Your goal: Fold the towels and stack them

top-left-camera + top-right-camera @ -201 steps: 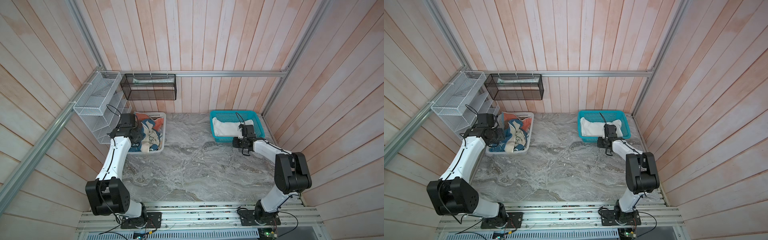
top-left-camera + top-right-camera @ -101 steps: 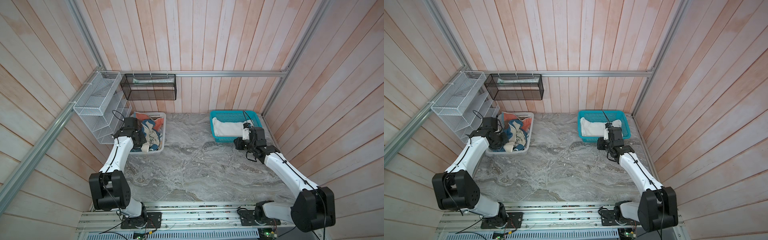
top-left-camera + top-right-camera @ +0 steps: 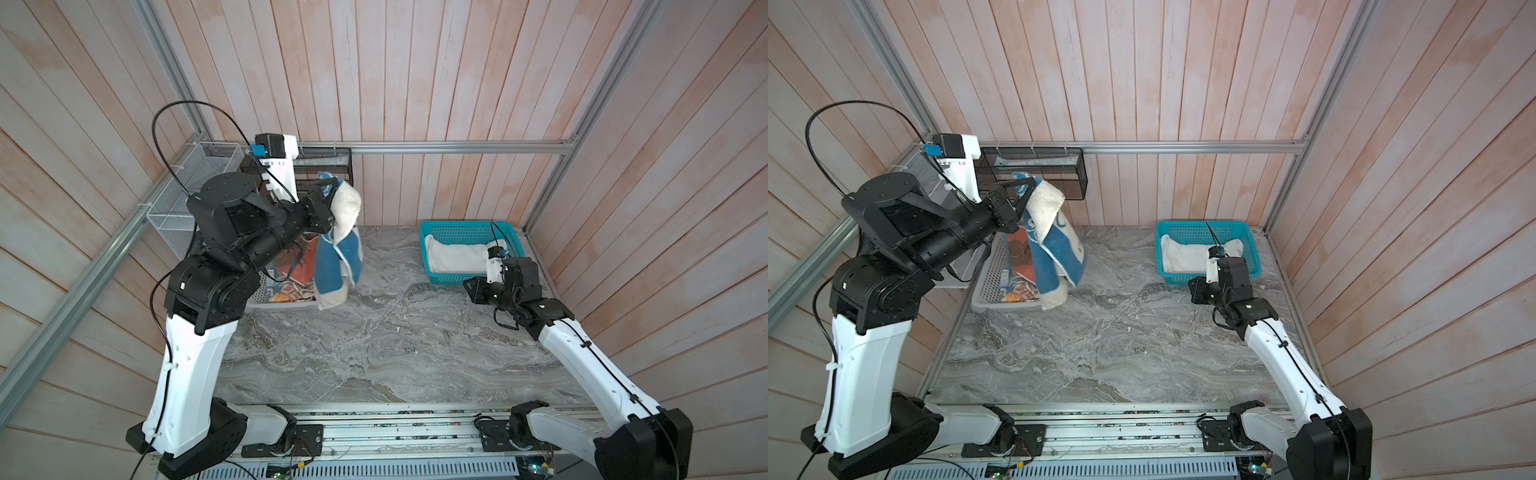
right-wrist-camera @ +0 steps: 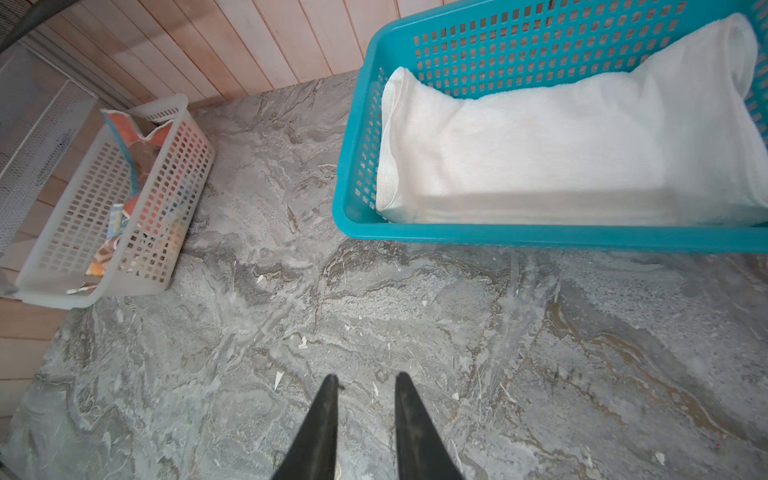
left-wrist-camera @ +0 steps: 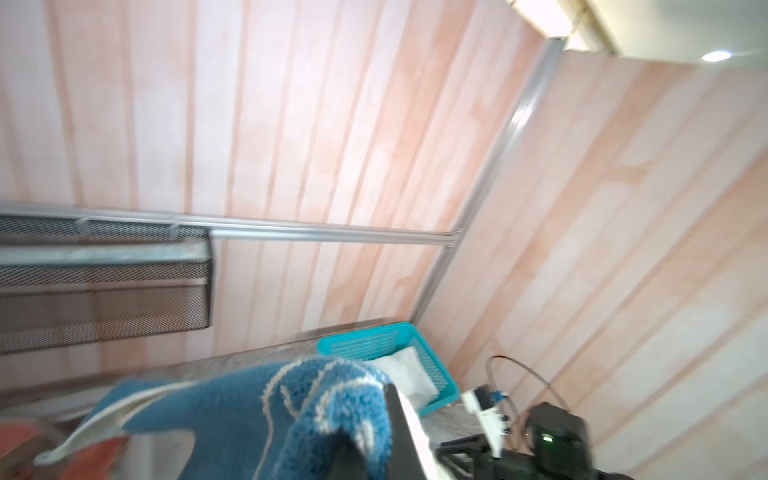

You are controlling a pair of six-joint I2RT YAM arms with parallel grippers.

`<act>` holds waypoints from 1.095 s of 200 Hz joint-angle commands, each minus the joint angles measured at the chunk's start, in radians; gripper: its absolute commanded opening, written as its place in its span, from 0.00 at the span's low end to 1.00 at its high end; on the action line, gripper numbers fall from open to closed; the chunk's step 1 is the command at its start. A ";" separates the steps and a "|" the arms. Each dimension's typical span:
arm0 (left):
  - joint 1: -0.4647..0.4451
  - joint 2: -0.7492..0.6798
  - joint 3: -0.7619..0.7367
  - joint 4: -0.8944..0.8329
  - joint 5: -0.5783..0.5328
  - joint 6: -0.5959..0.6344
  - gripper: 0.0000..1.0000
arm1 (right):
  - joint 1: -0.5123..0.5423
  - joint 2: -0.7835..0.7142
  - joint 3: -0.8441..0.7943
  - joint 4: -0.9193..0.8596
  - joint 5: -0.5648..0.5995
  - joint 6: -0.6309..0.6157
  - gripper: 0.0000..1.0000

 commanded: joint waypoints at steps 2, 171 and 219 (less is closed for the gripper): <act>-0.026 0.056 -0.062 0.021 0.083 -0.054 0.00 | 0.006 -0.056 0.044 -0.063 -0.032 0.012 0.27; -0.053 0.031 -1.210 0.446 0.050 -0.212 0.57 | 0.296 -0.021 -0.387 0.084 0.057 0.208 0.49; -0.321 0.343 -1.021 0.490 -0.057 0.024 0.61 | 0.296 -0.055 -0.499 0.202 -0.028 0.387 0.48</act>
